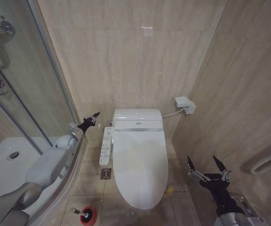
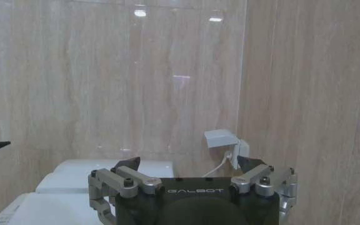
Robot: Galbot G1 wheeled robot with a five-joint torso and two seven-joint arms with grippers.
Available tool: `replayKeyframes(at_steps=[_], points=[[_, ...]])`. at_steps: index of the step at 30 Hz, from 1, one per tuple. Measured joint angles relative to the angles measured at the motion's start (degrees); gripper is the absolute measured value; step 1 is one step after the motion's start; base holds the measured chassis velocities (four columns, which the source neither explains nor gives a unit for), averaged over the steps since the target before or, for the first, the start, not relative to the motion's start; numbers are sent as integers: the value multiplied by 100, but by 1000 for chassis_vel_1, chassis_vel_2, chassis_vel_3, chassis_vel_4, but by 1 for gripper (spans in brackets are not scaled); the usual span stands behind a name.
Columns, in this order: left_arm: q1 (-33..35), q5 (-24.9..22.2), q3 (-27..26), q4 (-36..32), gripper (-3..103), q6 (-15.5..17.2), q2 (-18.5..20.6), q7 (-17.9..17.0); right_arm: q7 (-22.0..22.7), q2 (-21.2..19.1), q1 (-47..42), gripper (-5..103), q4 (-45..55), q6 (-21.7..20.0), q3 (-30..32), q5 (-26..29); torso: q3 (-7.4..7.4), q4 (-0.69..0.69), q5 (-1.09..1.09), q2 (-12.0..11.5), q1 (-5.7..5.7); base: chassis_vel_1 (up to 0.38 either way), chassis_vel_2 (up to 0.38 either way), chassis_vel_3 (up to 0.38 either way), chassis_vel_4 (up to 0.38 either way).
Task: Open the toilet lid, clean the toilet bowl with a toilet brush, close the toilet lid, and flush.
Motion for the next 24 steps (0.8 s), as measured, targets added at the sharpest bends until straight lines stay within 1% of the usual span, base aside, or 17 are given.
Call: replayKeyframes(at_steps=[12,24], points=[[169,-8,-74,-14,0,-9,-6,31,0,0,0,100,0,0,0,0,0,0,-1,0,-1,0,0,0,0],[190,-22,-84,31,0,-10,-28,98,0,0,0,100,0,0,0,0,0,1,-1,-1,1,-49,49,60,-50]])
